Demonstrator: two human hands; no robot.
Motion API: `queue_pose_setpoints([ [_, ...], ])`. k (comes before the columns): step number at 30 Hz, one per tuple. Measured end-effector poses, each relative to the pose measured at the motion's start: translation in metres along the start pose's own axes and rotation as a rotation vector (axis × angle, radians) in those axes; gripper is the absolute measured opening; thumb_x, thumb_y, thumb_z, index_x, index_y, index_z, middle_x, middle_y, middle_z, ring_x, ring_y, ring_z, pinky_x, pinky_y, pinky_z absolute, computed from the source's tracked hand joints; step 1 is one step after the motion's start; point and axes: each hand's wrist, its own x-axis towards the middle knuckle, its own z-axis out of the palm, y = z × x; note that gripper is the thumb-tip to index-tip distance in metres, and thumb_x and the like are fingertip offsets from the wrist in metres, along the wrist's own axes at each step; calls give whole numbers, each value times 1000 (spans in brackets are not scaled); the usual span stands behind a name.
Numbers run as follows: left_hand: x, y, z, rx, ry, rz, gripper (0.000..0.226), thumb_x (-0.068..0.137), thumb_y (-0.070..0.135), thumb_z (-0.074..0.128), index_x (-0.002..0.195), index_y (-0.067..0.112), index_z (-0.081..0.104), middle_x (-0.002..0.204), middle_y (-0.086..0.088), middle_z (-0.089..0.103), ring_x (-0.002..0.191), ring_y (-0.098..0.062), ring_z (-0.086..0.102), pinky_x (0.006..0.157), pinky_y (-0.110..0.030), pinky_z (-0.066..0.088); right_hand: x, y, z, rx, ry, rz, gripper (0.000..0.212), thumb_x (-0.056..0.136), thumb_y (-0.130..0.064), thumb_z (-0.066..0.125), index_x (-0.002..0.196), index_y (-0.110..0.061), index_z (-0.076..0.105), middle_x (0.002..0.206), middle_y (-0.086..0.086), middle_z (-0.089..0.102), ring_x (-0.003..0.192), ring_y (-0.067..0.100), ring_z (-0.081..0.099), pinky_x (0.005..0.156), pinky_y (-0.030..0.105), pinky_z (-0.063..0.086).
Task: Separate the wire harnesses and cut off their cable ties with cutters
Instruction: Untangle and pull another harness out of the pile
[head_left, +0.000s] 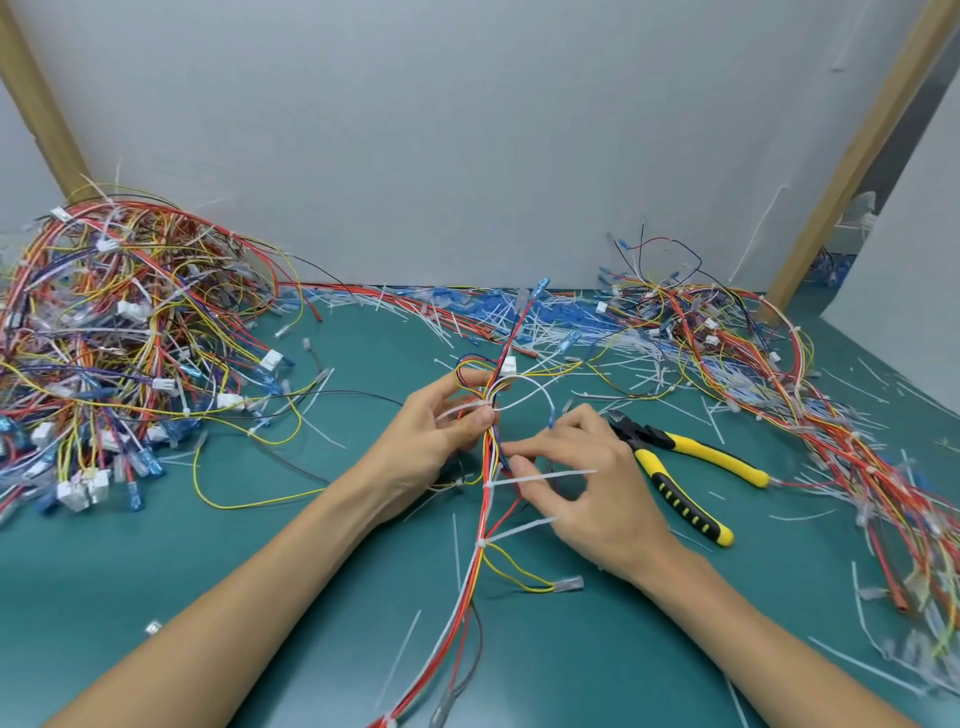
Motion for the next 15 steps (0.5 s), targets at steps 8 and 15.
queue_pose_setpoints([
  [8, -1, 1, 9, 108, -89, -32, 27, 88, -2, 64, 110, 13, 62, 90, 0, 74, 85, -15, 73, 86, -21, 53, 3, 14, 2, 111, 107, 326, 13, 95, -38, 64, 101, -32, 73, 77, -7, 72, 84, 19, 67, 89, 41, 49],
  [15, 2, 2, 16, 201, -117, -44, 39, 79, -3, 74, 112, 14, 62, 101, 7, 73, 91, -8, 69, 82, -19, 53, 7, 17, -3, 312, 169, 357, 6, 89, -19, 76, 82, -20, 76, 78, -12, 72, 75, 16, 60, 70, 26, 45],
])
